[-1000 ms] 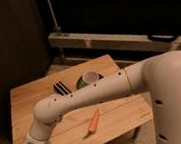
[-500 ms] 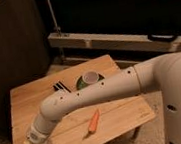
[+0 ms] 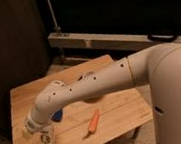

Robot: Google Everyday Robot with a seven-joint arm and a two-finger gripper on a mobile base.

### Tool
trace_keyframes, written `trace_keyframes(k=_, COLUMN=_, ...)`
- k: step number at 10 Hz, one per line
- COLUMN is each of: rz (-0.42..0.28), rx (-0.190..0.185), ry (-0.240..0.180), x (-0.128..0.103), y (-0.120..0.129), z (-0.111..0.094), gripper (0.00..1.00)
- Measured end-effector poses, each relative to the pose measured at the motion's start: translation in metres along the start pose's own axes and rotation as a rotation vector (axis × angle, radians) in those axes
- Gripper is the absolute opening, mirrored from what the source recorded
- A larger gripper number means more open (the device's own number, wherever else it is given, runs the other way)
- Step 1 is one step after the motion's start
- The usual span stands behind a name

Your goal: Knock the bottle over

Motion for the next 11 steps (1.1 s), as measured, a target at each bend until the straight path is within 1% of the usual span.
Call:
trace_keyframes(k=1, rz=-0.012, rx=0.026, ry=-0.006, x=-0.002, y=-0.010, z=-0.003, gripper=0.00)
trace_keyframes(k=2, rz=-0.029, rx=0.038, ry=-0.014, x=-0.003, y=-0.017, z=-0.005, gripper=0.00)
trace_keyframes(k=3, rz=-0.048, rx=0.039, ry=-0.032, x=-0.001, y=-0.025, z=-0.007, gripper=0.03)
trace_keyframes(k=4, rz=-0.053, rx=0.041, ry=-0.040, x=0.000, y=-0.029, z=-0.008, gripper=0.04)
trace_keyframes(k=11, rz=-0.053, rx=0.039, ry=-0.040, x=0.000, y=-0.028, z=-0.007, gripper=0.04)
